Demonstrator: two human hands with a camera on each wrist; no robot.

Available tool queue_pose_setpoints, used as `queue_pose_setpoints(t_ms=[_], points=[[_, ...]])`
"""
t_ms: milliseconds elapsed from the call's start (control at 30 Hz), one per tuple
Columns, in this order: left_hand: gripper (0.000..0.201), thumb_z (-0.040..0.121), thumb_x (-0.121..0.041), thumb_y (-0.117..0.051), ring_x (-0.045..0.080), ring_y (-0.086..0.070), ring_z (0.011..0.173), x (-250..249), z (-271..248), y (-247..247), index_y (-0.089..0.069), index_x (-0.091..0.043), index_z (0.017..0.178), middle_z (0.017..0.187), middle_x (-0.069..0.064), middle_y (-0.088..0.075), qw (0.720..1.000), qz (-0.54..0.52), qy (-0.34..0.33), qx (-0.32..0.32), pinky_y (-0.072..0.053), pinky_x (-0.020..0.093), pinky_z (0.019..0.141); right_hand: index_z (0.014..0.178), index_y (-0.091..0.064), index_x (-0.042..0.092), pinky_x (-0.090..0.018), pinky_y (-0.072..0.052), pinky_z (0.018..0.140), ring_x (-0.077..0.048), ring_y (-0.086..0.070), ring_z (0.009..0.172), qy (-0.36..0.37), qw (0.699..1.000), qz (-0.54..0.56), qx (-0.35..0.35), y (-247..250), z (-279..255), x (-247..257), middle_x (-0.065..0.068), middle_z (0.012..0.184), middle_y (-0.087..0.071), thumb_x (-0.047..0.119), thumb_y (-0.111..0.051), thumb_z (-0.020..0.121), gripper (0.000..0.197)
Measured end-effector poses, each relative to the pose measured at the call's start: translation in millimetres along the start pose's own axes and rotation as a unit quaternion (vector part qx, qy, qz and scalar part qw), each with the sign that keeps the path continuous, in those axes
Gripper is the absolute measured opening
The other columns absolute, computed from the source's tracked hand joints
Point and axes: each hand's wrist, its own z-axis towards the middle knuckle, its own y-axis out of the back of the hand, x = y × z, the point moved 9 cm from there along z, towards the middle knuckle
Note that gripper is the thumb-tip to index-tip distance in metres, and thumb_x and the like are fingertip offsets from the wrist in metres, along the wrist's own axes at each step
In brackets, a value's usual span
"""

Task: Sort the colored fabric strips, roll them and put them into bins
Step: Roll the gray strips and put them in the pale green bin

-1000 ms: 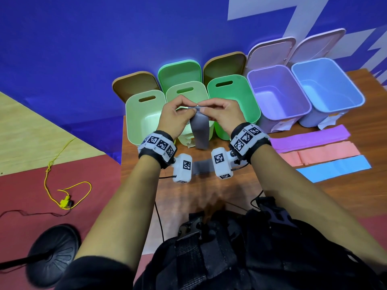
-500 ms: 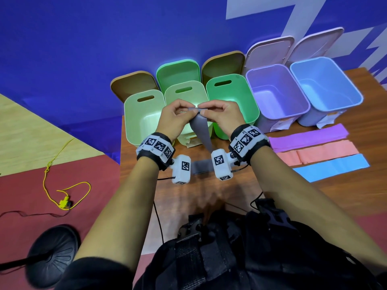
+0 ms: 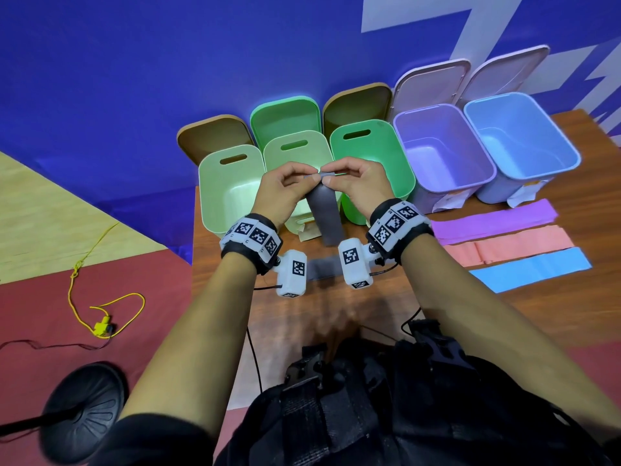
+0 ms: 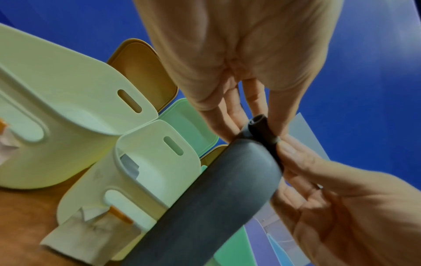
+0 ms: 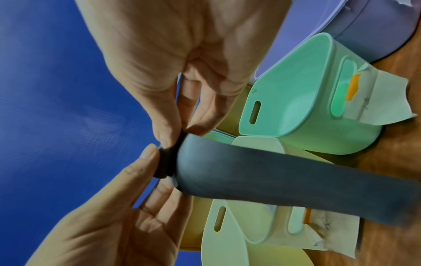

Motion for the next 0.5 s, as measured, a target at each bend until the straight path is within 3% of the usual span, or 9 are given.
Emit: queue_pose_setpoints(t_ms=[167,300,500], points=[[0.016,0.085,0.0,-0.072,0.011,-0.07,0.081,-2.4,1.4,0.8,-0.07,0.001,0.1,0.09,0.011,-0.073,1.0,0.004,-0.007,-0.001,-0.053,0.02,0.076,0.097,-0.076,0.006,-0.033,-0.057,0.09,-0.016,-0.07,0.089,-0.002,1.0,0.001,0.005,1.0,-1.1,-2.0,-0.011,0.095,-0.075,0.0,-0.077,0.078,0.02],[0.019,0.085,0.003,-0.072,0.013,-0.071,0.086,-2.3,0.6,-0.3,-0.069,0.005,0.104,0.094,0.015,-0.073,1.0,-0.003,-0.004,-0.002,-0.054,0.021,0.08,0.105,-0.072,0.004,-0.025,-0.055,0.077,-0.015,-0.068,0.086,-0.035,0.999,0.04,0.011,-1.2,-2.5,-5.4,-0.015,0.099,-0.073,0.004,-0.073,0.086,0.019],[0.018,0.086,0.001,-0.071,0.01,-0.07,0.077,1.8,0.7,2.6,-0.068,0.003,0.104,0.089,0.013,-0.071,1.0,-0.001,0.012,-0.009,-0.054,0.02,0.074,0.1,-0.073,0.007,-0.025,-0.055,0.079,-0.018,-0.069,0.087,-0.034,0.999,0.024,0.012,-0.3,-0.4,-5.4,-0.015,0.096,-0.073,0.002,-0.073,0.085,0.016]])
